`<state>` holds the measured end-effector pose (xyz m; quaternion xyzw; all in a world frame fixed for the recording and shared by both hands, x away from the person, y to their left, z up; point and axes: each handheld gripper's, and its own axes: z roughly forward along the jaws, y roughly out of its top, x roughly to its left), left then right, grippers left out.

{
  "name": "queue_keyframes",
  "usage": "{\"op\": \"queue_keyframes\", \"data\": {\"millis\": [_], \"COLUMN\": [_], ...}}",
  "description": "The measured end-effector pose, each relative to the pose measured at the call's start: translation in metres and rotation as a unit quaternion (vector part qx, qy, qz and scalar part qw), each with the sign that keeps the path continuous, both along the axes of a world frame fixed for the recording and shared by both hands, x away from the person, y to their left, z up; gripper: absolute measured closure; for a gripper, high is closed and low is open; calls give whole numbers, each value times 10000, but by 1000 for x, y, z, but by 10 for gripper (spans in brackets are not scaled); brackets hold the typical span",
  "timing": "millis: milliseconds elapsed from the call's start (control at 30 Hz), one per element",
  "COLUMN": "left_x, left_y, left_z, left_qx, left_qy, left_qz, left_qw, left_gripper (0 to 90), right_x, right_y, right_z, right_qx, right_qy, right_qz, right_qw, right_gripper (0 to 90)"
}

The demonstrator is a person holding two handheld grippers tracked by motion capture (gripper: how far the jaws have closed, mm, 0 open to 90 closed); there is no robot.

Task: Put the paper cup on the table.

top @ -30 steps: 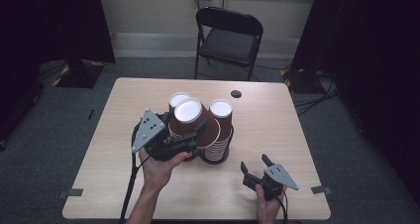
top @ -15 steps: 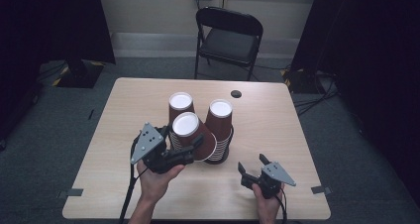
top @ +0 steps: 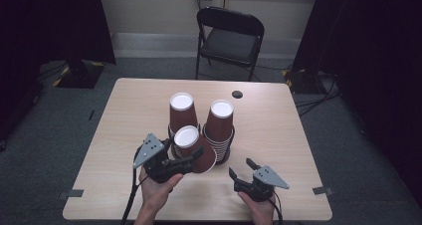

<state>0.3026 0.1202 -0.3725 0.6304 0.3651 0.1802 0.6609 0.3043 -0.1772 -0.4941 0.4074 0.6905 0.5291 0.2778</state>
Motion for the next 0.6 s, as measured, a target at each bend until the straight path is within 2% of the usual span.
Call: {"op": "queue_keyframes", "data": {"millis": [67, 100, 133, 167, 200, 233, 300, 333, 433, 467, 500, 533, 567, 600], "left_x": [2, 2, 4, 5, 8, 8, 11, 12, 13, 11, 11, 8, 8, 7], "left_y": [0, 0, 1, 1, 3, 3, 6, 8, 13, 16, 16, 18, 18, 19], "left_z": [-8, -8, -12, -15, -22, -22, -29, -32, -39, -42, -42, -44, -44, -46], "left_qx": [-13, -13, -70, -129, -231, -231, -330, -394, -589, -741, -741, -823, -823, -912], "left_qy": [118, 118, 182, 229, 350, 350, 510, 578, 796, 880, 880, 956, 956, 1004], "left_qz": [15, 15, -16, -12, -2, -2, -24, -12, -15, -54, -54, -100, -100, -146], "left_qw": [9999, 9999, 9998, 9997, 9991, 9991, 9981, 9975, 9951, 9934, 9934, 9920, 9920, 9906], "left_gripper": [212, 213, 213, 213, 213, 213, 213, 213, 213, 213, 213, 213, 213, 213], "right_x": [-6, -6, -11, -11, -14, -14, -16, -18, -19, -20, -20, -20, -20, -21], "right_y": [10, 10, 16, 16, 21, 21, 25, 27, 30, 32, 32, 34, 34, 35], "right_z": [1, 1, 2, 2, 4, 4, 6, 9, 12, 14, 14, 15, 15, 15], "right_qx": [61, 61, 146, 146, 220, 220, 310, 413, 464, 527, 527, 501, 501, 509], "right_qy": [-58, -58, -122, -122, -160, -160, -209, -269, -327, -343, -343, -383, -383, -414], "right_qz": [175, 175, 314, 314, 493, 493, 686, 873, 974, 1101, 1101, 1235, 1235, 1282], "right_qw": [9998, 9998, 9993, 9993, 9984, 9984, 9969, 9950, 9936, 9919, 9919, 9903, 9903, 9896], "right_gripper": [279, 279, 291, 291, 308, 308, 326, 348, 359, 375, 375, 389, 389, 392]}}
